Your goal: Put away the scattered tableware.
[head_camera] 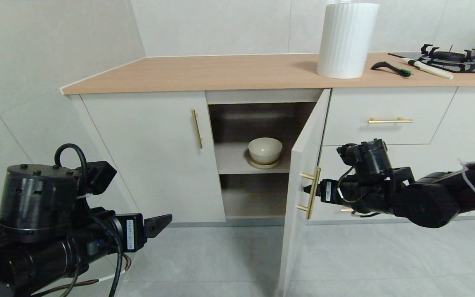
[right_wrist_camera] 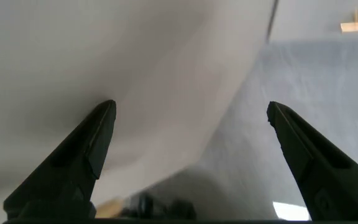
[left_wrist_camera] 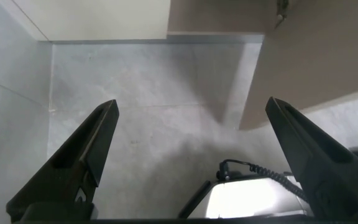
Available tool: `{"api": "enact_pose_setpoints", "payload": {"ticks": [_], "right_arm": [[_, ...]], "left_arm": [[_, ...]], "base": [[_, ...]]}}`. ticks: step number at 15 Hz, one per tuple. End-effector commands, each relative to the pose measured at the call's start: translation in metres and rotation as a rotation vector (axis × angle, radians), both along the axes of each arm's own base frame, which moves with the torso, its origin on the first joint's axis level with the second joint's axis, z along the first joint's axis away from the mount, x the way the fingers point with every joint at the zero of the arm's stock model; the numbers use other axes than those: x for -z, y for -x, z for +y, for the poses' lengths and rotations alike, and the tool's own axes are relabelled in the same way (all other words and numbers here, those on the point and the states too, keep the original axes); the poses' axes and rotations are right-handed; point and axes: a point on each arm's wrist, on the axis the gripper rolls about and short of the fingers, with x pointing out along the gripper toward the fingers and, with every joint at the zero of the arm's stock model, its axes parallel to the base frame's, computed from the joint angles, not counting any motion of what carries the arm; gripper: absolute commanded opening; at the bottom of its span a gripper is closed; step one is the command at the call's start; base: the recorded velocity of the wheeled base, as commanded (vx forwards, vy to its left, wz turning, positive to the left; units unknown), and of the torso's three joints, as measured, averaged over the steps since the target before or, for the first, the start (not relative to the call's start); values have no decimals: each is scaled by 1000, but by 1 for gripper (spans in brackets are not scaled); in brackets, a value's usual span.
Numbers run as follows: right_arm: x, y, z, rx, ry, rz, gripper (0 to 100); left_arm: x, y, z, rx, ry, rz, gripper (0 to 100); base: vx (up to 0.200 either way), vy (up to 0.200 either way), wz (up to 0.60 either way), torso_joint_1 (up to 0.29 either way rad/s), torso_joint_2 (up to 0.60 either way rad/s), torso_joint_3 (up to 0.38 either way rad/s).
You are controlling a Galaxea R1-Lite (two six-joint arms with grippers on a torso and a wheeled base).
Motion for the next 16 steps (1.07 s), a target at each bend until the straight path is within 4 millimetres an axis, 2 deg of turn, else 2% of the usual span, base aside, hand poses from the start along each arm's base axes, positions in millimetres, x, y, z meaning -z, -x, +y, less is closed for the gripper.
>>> {"api": "enact_pose_setpoints", "payload": {"ticks": [1,2,6,16], "right_arm": [[14,-15,11,-4,4,1,100],[14,-12,18,-9,1,-8,100],[18,-15,21,9,-8,-29,100],[52,-35,47,63,-65,-140,100]], "left_arm": [[1,-1,0,-7,-6,1,100],[3,-3,0,-25,-22,6,100],[4,0,1,-31,-34,3,100],[4,1,0,-17,-49,4,100]], "base": [[0,0,0,0,0,0],[0,0,0,0,0,0],[0,0,0,0,0,0],[200,0,0,1,1,3]]}}
